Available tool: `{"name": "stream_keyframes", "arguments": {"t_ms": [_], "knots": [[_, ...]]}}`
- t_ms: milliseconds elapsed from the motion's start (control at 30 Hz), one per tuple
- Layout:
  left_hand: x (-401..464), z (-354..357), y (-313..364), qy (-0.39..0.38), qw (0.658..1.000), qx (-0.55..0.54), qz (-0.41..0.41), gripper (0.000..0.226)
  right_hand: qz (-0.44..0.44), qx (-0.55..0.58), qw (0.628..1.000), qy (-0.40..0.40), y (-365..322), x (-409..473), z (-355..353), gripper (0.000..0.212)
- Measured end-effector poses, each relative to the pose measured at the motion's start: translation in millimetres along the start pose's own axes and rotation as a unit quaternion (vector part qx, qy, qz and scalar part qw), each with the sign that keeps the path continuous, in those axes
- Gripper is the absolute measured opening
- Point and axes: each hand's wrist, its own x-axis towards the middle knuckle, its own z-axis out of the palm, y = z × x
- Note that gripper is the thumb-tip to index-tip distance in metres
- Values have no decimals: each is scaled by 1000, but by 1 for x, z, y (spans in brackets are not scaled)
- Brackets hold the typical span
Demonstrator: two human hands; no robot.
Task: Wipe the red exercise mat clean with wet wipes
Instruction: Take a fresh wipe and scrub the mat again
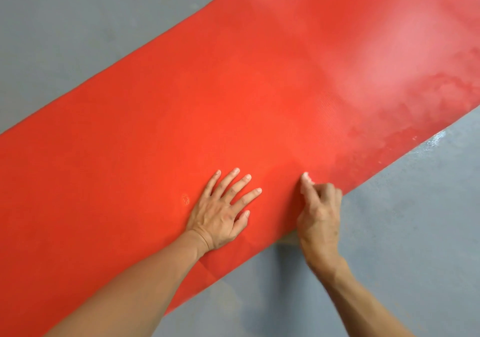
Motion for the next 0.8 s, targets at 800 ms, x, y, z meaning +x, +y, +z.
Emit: {"name": "stream_keyframes", "arguments": {"t_ms": [800], "knots": [[2, -4, 4, -18, 999, 29, 6, 61, -215, 37, 970, -103, 15, 4, -10, 53]]}}
